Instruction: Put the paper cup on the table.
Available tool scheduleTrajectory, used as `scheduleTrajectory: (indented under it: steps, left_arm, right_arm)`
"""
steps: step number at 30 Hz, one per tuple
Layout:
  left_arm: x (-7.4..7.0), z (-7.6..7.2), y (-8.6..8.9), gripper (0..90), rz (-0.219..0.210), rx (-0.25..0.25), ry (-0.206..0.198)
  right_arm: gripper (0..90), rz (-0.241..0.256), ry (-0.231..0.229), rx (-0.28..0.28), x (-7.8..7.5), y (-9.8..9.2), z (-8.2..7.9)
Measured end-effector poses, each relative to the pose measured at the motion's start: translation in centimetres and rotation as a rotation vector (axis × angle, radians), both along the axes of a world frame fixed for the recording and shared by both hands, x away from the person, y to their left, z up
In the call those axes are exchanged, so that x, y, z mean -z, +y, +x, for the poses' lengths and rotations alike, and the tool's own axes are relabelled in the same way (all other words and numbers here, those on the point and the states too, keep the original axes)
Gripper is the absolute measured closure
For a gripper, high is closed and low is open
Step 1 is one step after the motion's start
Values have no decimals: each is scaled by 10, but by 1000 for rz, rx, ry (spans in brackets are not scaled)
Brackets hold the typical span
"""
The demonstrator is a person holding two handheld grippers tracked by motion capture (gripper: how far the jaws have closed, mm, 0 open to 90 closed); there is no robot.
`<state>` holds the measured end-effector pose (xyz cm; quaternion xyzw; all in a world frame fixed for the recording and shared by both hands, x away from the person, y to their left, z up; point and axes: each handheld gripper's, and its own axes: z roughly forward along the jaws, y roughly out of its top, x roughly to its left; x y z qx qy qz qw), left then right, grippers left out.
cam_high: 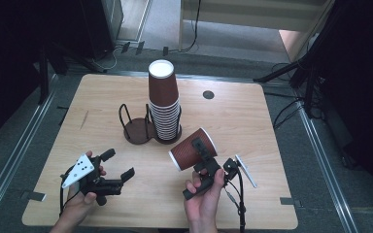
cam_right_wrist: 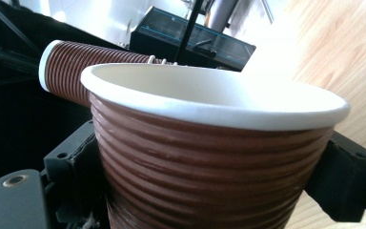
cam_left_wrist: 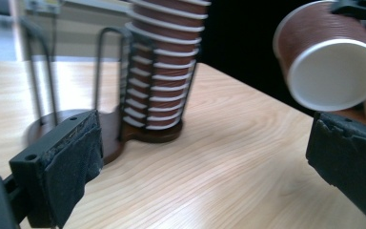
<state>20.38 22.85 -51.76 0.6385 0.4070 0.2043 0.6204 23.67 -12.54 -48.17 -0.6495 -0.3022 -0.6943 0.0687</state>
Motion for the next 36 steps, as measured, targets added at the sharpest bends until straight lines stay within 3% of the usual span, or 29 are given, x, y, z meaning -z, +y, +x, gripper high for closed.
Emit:
scheduleTrajectory:
  steps: [4, 6, 16, 25, 31, 36]
  left_arm:
    - [4, -2, 15, 0, -4, -44, 5]
    - [7, -3, 22, 0, 1, -61, 12]
    - [19, -11, 49, 0, 51, -139, 49]
    - [28, -12, 66, 0, 119, -194, 71]
    - [33, -10, 78, 0, 132, -235, 96]
    - [35, -8, 86, 0, 114, -274, 111]
  right_arm:
    - [124, -47, -36, 5, 0, -1, -1]
    - [124, -97, -44, 15, 1, -1, 1]
    - [124, -209, -86, 32, 2, -2, 3]
    - [126, -278, -130, 45, 3, -12, 7]
    - [126, -356, -151, 86, 4, -19, 11]
    - [125, -419, -180, 129, 5, -24, 14]
